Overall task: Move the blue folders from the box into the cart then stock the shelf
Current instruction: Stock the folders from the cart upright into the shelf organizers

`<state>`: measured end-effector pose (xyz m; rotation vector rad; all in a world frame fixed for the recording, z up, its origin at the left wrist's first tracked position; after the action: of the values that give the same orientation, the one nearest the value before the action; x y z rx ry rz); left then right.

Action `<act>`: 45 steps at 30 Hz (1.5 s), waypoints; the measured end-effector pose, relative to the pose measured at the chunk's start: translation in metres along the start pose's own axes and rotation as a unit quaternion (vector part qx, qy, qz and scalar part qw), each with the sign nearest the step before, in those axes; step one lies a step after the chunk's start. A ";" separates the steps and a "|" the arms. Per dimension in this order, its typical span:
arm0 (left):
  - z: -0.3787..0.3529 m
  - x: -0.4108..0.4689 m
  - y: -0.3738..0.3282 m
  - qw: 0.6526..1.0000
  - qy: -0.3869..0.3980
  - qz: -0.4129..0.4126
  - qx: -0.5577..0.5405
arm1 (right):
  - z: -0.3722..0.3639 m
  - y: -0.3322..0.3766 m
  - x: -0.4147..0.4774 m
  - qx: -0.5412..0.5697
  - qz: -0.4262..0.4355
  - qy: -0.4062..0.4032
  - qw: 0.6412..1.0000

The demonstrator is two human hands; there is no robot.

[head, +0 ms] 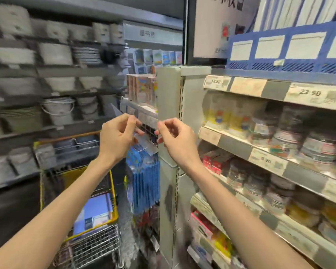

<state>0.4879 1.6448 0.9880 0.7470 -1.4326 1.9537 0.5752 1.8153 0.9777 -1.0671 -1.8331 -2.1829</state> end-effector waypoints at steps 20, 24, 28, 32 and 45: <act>0.103 0.054 0.345 0.977 -0.076 0.184 0.079 | -0.302 -0.210 0.090 0.079 -0.158 0.054 0.983; 0.113 0.047 0.414 0.963 -0.056 0.249 0.091 | -0.348 -0.271 0.093 0.074 -0.219 0.041 0.972; 0.114 0.028 0.465 0.948 -0.040 0.297 0.107 | -0.372 -0.321 0.086 0.066 -0.272 0.041 0.959; 0.114 0.010 0.500 0.936 -0.026 0.328 0.126 | -0.385 -0.357 0.081 0.046 -0.297 0.055 0.952; 0.114 -0.019 0.655 0.887 0.022 0.434 0.153 | -0.471 -0.469 0.073 -0.038 -0.362 0.131 0.922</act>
<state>0.0248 1.3753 0.5944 0.1495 -1.6012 2.8967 0.0814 1.5457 0.6160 -0.0472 -2.2527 -2.5996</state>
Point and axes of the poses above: each hand's wrist, its own x-axis towards the middle knuckle, its own z-axis out of the back of the hand, y = z × x, the point moved 10 cm from there along x, towards the middle knuckle, and after that the axes turned 7 degrees about x, right-handed, at the moved point
